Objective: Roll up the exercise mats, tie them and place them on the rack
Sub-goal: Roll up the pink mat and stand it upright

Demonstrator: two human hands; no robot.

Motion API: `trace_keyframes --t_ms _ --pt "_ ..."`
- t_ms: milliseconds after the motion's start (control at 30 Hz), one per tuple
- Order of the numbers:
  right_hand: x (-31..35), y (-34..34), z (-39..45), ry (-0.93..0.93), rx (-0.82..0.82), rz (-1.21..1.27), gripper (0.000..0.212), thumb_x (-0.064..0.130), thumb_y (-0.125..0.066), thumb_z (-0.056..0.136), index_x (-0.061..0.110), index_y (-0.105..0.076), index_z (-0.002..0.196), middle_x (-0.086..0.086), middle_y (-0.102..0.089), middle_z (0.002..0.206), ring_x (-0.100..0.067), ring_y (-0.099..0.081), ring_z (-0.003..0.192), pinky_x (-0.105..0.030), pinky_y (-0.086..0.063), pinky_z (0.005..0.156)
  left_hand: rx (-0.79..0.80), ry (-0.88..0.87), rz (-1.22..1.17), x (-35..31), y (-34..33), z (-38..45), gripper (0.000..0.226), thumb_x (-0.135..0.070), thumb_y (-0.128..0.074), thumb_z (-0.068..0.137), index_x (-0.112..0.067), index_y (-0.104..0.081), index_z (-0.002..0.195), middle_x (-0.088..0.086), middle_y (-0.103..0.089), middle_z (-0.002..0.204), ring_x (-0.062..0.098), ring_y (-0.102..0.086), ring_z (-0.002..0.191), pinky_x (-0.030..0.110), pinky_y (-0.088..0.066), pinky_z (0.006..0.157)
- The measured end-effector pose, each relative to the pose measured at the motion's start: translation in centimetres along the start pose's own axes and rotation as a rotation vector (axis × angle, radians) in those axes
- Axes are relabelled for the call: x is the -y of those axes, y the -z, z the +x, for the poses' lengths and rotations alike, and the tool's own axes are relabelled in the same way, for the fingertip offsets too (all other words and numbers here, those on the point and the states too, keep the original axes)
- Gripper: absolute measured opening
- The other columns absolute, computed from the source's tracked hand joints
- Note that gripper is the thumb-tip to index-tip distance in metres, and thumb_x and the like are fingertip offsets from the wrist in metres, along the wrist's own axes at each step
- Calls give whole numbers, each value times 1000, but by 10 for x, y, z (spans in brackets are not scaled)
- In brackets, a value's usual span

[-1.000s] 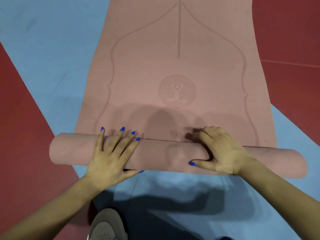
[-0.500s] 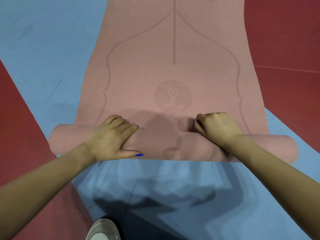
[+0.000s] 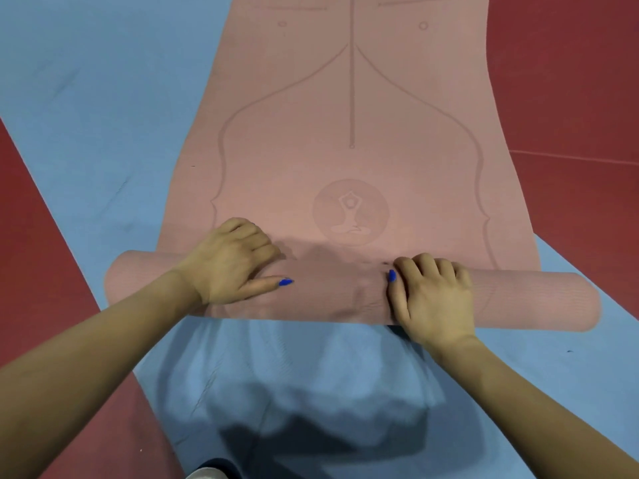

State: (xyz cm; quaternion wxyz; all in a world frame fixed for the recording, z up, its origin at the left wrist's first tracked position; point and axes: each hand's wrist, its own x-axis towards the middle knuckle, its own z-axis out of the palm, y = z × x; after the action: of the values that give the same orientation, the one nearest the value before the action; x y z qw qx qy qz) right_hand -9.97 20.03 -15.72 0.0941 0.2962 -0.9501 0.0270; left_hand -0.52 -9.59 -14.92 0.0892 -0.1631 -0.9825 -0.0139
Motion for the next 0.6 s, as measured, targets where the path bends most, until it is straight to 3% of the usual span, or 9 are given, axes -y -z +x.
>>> trace_keyframes --t_ms 133,267,333,433,500,600 --pt "0 4 20 -28 113 18 44 36 -31 88 13 -62 68 -8 -57 64 -32 -53 57 -37 -39 60 -153 162 56 -11 6 8 55 -42 -28 102 -10 -71 87 2 -65 78 27 -60 75 39 -38 94" --pt "-4 4 43 -25 228 58 56 46 -17 85 16 -60 68 -9 -64 77 -33 -58 75 -35 -34 65 -195 267 -21 -50 5 -10 48 -38 -26 103 -10 -61 120 4 -65 119 26 -53 116 50 -25 110" --pt "-7 3 53 -41 261 110 55 47 -22 90 17 -66 78 -9 -64 91 -31 -55 91 -35 -36 70 -166 274 -4 -71 -3 -28 47 -40 -30 101 -14 -45 137 7 -49 141 28 -40 132 57 -19 113" --pt "-9 5 62 -113 285 169 42 40 -37 94 14 -70 92 -11 -58 102 -29 -49 103 -36 -41 78 -89 363 58 -96 -23 -60 59 -48 -25 101 -18 -19 152 11 -16 158 30 -13 146 57 -9 116" --pt "-10 6 71 -144 299 171 39 36 -39 93 11 -68 96 -12 -59 104 -30 -50 102 -36 -43 81 -29 484 62 -102 -35 -74 69 -56 -16 100 -14 -5 154 13 4 160 28 1 148 51 -3 118" --pt "-12 6 81 -165 252 169 34 30 -40 91 7 -65 94 -14 -63 101 -32 -54 97 -36 -41 77 59 562 67 -97 -42 -71 76 -60 -11 99 -7 0 152 15 12 159 28 9 148 45 1 118"
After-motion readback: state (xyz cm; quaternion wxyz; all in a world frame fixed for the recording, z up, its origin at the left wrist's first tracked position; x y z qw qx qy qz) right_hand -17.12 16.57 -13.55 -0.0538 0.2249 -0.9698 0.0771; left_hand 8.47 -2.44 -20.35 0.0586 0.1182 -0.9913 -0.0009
